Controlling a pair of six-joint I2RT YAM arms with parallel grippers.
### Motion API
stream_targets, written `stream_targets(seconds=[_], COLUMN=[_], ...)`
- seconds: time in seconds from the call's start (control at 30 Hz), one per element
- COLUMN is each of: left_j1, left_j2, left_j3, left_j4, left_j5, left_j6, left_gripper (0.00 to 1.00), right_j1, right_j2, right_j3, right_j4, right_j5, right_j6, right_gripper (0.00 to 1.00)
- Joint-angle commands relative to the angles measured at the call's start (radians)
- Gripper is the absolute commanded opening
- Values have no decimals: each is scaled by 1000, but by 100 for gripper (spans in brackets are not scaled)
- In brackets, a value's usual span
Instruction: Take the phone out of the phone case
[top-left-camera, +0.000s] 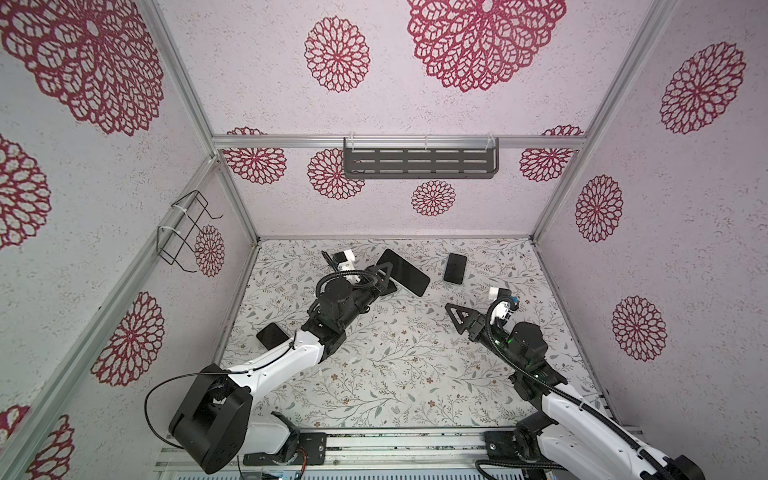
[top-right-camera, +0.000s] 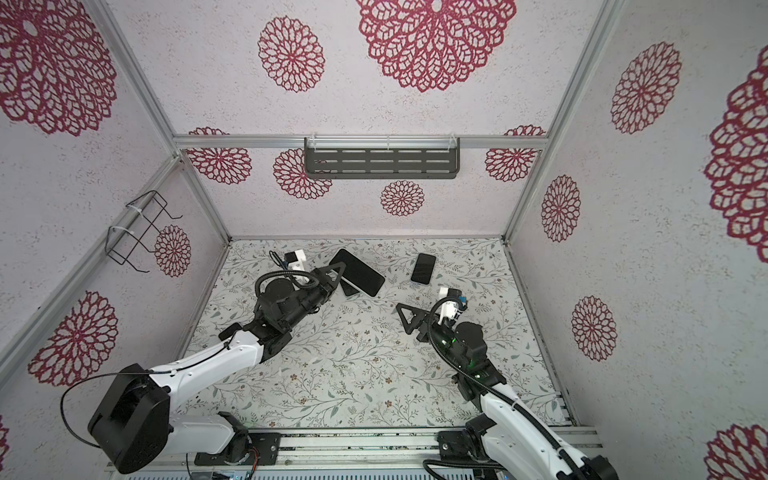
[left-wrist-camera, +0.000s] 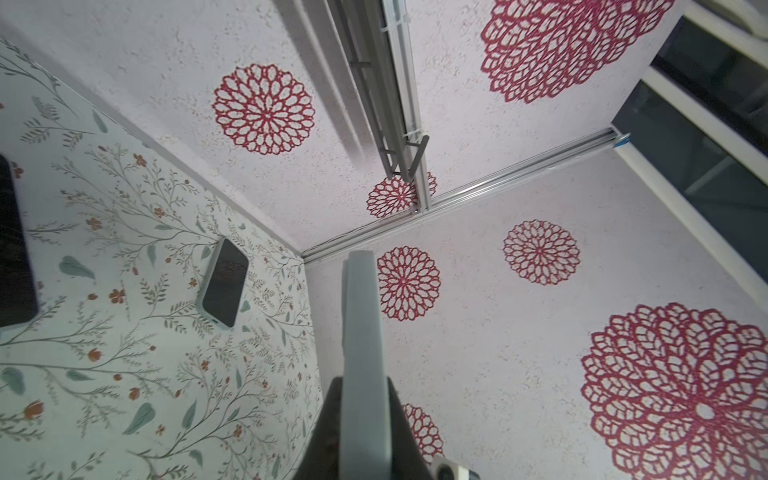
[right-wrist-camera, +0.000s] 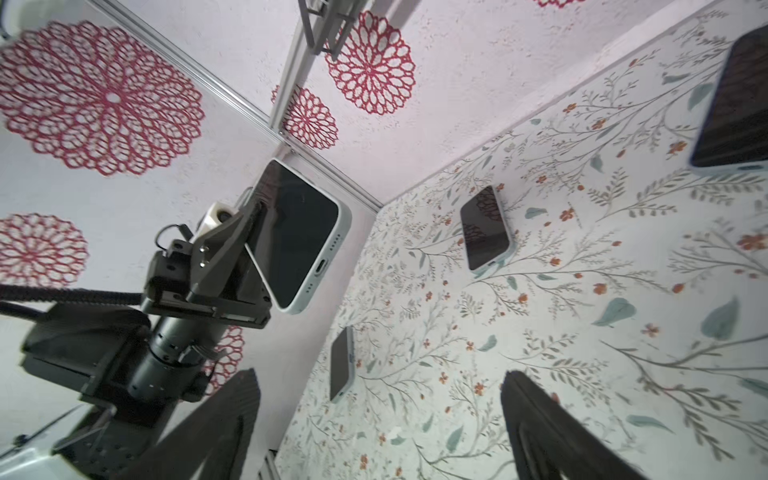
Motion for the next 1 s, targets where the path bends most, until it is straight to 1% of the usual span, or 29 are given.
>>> stream_targets(seconds=[0.0,0.1,0.2,0.27,0.4,0.47,0.67,0.97], left_j1=[-23,-47,-58,-64,-76,-79,-87,-90], left_j2=[-6,20,44,52,65,73,91,93], left_j3=[-28,-28,-24,-22,-11,-10,-2,-1], left_j4=[194,255,295,304,310,315,330,337], left_j5=[-49,-55,-60,-60,-64,-67,-61,-57], left_j6=[-107,-144,-173,-183,-183,-184,-192,-189], left_gripper=[0,0,0,0,0,0,0,0], right_j1=[2,11,33,49,71,76,84,96], right_j2=[61,128,167,174,176,180,209,248], right_j3=[-6,-3,20,35,43,46,61,69], right_j4=[354,500,540,529,514,519,531,569], right_j5=[-63,-92,-114,-124,-119,-120,-135,-143], right_j6=[181,235,242,229,214,215,218,225], right_gripper=[88,79,73,71,64,59,49,37])
